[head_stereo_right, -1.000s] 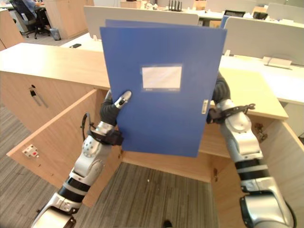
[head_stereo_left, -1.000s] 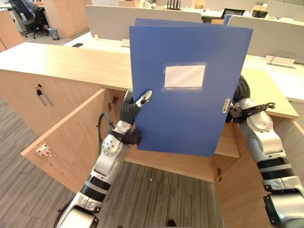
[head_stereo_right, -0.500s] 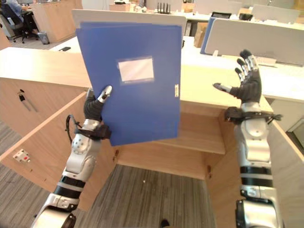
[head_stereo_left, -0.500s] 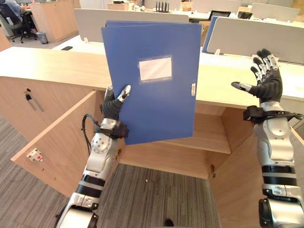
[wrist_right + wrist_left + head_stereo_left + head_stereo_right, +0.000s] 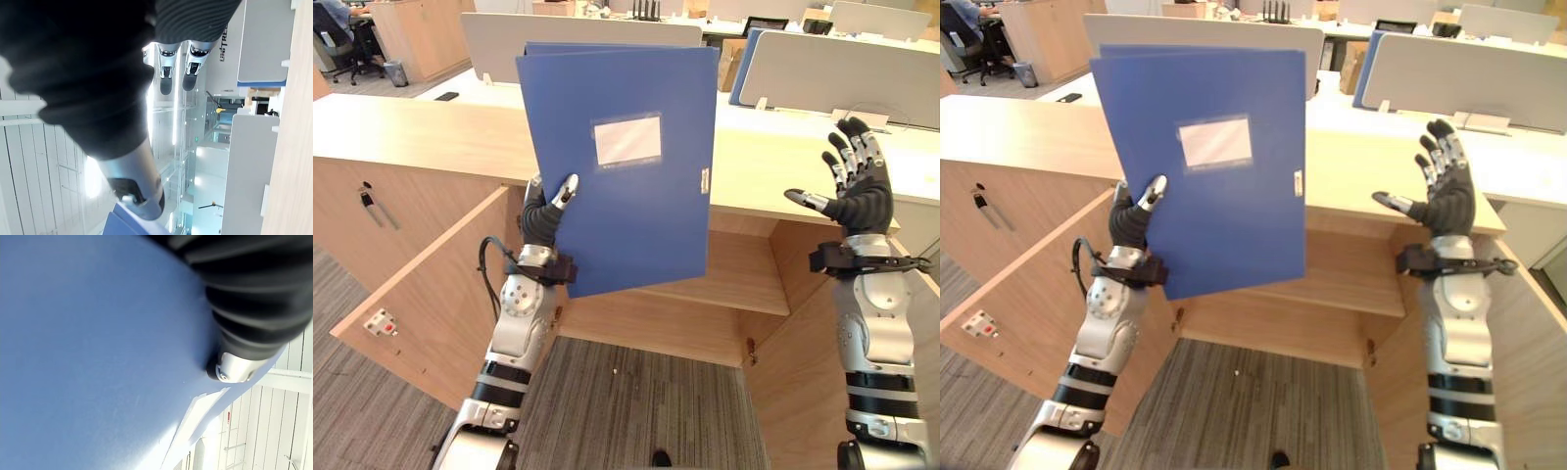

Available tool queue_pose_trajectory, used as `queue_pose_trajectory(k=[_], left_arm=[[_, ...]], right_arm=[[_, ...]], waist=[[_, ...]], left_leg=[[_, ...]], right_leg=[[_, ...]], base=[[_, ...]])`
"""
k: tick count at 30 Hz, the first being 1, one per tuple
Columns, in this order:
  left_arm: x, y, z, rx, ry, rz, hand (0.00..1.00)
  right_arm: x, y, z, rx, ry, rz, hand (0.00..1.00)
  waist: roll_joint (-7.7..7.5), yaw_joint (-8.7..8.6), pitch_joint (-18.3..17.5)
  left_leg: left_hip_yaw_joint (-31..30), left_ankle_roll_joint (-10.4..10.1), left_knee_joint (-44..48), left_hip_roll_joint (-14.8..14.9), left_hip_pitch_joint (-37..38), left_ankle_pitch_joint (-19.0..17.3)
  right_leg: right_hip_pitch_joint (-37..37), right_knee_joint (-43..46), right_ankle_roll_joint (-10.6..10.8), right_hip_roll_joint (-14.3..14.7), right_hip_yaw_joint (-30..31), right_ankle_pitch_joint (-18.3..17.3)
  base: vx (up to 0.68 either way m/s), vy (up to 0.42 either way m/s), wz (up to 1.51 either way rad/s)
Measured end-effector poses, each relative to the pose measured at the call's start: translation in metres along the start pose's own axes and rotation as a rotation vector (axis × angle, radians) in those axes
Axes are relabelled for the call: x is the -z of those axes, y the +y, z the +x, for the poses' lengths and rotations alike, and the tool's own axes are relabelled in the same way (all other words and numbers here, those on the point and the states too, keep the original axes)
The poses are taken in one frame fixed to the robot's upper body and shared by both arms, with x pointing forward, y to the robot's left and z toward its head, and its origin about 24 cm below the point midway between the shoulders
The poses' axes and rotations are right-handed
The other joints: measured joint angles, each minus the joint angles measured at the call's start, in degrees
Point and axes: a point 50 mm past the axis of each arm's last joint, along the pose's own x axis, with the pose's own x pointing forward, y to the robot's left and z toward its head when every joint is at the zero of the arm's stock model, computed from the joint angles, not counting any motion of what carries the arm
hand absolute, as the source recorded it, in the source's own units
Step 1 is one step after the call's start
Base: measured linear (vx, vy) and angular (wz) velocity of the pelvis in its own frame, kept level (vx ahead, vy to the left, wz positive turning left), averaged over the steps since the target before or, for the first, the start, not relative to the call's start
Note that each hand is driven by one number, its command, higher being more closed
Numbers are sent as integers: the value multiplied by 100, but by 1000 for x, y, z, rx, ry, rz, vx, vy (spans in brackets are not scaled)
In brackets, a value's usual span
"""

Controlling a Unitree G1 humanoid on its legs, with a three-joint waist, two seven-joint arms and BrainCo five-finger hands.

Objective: Walk over to the cabinet, pick up the folder, carry it to the office cabinet, place the folder inside the office cabinet, then close the office cabinet door

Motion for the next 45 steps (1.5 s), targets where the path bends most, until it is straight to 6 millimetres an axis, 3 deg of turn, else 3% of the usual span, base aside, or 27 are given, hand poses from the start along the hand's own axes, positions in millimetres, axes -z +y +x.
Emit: queue_pose_trajectory(k=[11,21,41,42,45], left_arm=[[4,-21,2,47,8,-67,100],[-3,-42,8,124,-16,-167,100],[-10,-45,13,153,-35,-225,100],[-10,-44,12,156,-31,-247,100],[-10,-42,12,155,-23,-290,100]], right_arm=[[12,44,0,-204,50,182,0],[6,53,19,-234,31,233,0],[-1,73,49,-391,74,209,0],[-2,73,52,-407,79,199,100],[-7,74,56,-444,93,180,100]], waist=[[8,37,-10],[20,128,-57],[33,195,-66],[33,195,-66],[33,203,-66]], left_leg=[[-11,5,-2,1,19,4],[-42,25,-2,-12,10,22],[-191,42,-2,-12,-76,95],[-190,42,-2,-12,-75,95],[-187,42,-1,-12,-76,95]], right_leg=[[3,44,-5,-1,-5,-7],[6,35,-28,-19,-28,-21],[2,56,-21,-31,-159,3],[-1,49,-27,-31,-159,-3],[-4,41,-43,-32,-158,-12]], base=[[0,0,0],[0,0,0],[-3,2,4],[0,0,0],[0,0,0]])
